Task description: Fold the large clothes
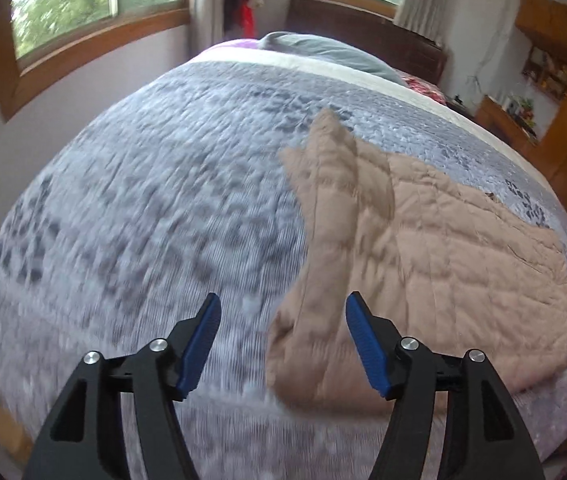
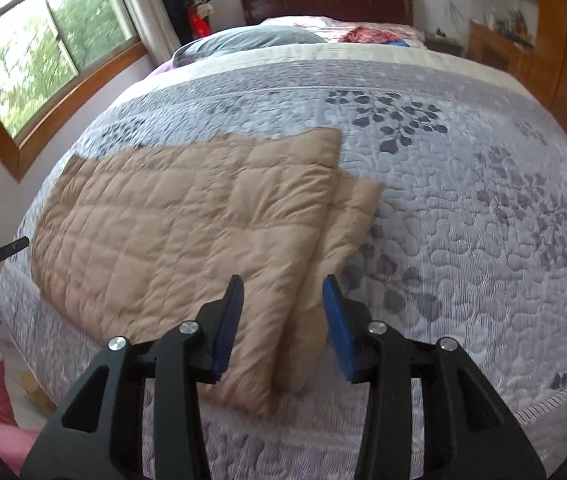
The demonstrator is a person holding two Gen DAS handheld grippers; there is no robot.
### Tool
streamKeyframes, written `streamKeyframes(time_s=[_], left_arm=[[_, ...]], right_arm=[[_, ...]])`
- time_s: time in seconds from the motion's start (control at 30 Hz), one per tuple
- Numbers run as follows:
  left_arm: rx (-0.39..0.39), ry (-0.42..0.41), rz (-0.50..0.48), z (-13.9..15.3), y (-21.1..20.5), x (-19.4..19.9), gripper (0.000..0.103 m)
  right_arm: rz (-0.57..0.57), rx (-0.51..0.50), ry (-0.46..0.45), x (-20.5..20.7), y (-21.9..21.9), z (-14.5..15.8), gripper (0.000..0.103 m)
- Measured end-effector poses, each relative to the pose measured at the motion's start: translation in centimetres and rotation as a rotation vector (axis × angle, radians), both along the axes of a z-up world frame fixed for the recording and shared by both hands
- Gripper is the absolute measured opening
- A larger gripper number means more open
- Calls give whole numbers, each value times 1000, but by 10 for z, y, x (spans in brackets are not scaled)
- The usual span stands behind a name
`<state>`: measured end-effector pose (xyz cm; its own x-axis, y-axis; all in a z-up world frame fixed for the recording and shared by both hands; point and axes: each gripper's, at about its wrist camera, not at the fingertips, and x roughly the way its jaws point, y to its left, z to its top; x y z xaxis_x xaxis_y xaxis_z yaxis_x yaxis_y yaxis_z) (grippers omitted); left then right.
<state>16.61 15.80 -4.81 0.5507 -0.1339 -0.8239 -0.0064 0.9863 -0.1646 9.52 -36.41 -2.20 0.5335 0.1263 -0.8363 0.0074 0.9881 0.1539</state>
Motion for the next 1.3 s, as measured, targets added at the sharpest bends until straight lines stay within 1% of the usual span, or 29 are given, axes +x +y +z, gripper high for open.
streamKeyframes(time_s=[0.13, 0.23, 0.3, 0.37, 0.57, 0.7, 0.8, 0.87, 0.9, 0.97, 1.0, 1.07, 1.1, 1.13, 1.17, 1.2, 1.23, 1.3], left_arm=[[-60, 43, 52, -9, 9, -30, 65], [-142, 75, 79, -19, 10, -48, 65], [-201, 92, 92, -26, 6, -57, 65], [-240, 97, 93, -31, 1, -61, 65], [-316, 126, 110, -54, -12, -55, 66], [-347, 98, 150, -65, -12, -49, 66], [-382, 68, 177, -65, -9, -41, 68], [-429, 50, 196, -66, -6, -36, 68], [-467, 46, 203, -67, -4, -33, 68], [-523, 47, 206, -70, -1, -26, 68], [-538, 49, 213, -73, 0, -22, 68], [-583, 44, 238, -79, 2, -16, 62], [-600, 46, 247, -82, 4, -12, 55], [-627, 51, 257, -87, 7, -8, 44], [-647, 51, 258, -88, 8, -5, 40], [-664, 43, 253, -88, 8, -4, 27], [-664, 35, 254, -87, 8, -3, 20], [-652, 16, 267, -83, 8, -5, 15]], right_arm=[[50, -9, 28, -7, 17, 2, 33], [60, -40, 70, -7, 24, -7, 31], [57, -43, 98, -6, 25, -12, 28], [58, -35, 114, -6, 26, -19, 27], [48, -40, 165, 1, 23, -43, 26], [37, -11, 197, 6, 16, -60, 26], [36, 5, 198, 6, 14, -66, 25], [39, 3, 196, 6, 14, -66, 25], [41, 3, 196, 5, 14, -67, 25], [42, 10, 200, 6, 14, -67, 25], [43, 14, 203, 7, 13, -67, 25], [44, 19, 208, 7, 12, -68, 25], [45, 20, 210, 7, 12, -68, 25], [45, 21, 212, 8, 12, -68, 25], [46, 21, 216, 8, 12, -68, 25], [46, 20, 221, 9, 12, -68, 25], [46, 20, 225, 10, 12, -68, 25], [46, 19, 235, 12, 12, -69, 25]])
